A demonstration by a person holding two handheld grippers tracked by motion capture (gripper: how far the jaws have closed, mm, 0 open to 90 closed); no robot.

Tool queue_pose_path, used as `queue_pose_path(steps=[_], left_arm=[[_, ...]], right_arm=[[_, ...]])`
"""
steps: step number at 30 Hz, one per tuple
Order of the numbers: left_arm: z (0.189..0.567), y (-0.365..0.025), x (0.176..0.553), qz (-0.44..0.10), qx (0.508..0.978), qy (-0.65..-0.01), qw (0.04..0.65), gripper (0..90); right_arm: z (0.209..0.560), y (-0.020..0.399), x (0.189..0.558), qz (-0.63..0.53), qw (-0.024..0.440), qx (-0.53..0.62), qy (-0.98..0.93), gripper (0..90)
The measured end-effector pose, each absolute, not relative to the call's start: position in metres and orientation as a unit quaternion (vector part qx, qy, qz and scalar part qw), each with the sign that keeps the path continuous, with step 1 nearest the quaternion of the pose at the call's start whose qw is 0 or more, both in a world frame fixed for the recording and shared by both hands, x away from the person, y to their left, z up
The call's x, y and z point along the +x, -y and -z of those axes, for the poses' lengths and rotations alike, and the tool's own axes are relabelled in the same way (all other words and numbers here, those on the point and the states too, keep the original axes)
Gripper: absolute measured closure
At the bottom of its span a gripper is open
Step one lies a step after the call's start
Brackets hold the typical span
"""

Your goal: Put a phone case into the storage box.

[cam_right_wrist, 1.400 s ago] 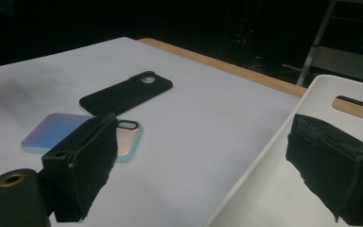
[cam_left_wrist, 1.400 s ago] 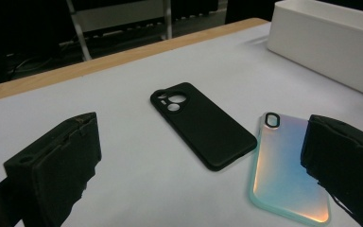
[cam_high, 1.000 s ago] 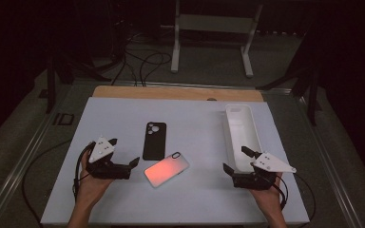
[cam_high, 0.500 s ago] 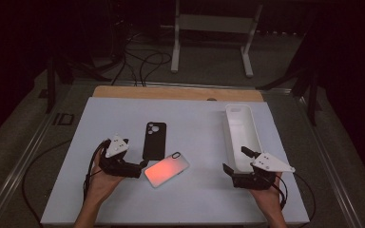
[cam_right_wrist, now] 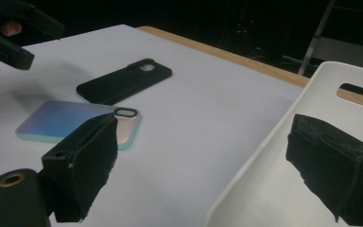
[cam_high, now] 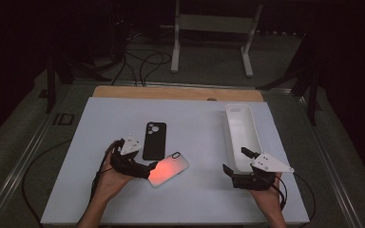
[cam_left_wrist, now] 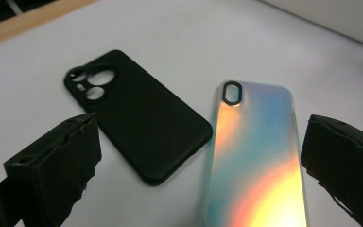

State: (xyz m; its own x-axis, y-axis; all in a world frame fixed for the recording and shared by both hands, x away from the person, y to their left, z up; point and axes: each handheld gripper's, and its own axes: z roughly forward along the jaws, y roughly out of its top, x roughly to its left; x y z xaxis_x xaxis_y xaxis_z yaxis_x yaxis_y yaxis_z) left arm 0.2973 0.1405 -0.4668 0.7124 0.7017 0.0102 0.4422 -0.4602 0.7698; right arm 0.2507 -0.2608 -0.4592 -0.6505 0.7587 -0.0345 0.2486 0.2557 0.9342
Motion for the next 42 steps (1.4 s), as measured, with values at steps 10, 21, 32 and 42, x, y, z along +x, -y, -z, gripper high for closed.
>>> queue_pose_path(steps=[10,21,32,42], left_arm=[[0.478,-0.122,0.301,-0.140,0.860,-0.328,0.366,0.0],[0.490,-0.108,0.302,-0.125,0.878,-0.319,0.335,0.0],[0.500,-0.100,0.298,-0.116,0.888,-0.312,0.316,0.0],[0.509,-0.099,0.294,-0.107,0.893,-0.317,0.302,0.0]], right_arm=[[0.460,0.263,0.251,-0.517,0.242,0.338,-0.748,10.0],[0.460,0.263,0.251,-0.518,0.238,0.339,-0.748,10.0],[0.461,0.263,0.251,-0.518,0.238,0.340,-0.748,10.0],[0.462,0.262,0.251,-0.517,0.236,0.340,-0.749,10.0]])
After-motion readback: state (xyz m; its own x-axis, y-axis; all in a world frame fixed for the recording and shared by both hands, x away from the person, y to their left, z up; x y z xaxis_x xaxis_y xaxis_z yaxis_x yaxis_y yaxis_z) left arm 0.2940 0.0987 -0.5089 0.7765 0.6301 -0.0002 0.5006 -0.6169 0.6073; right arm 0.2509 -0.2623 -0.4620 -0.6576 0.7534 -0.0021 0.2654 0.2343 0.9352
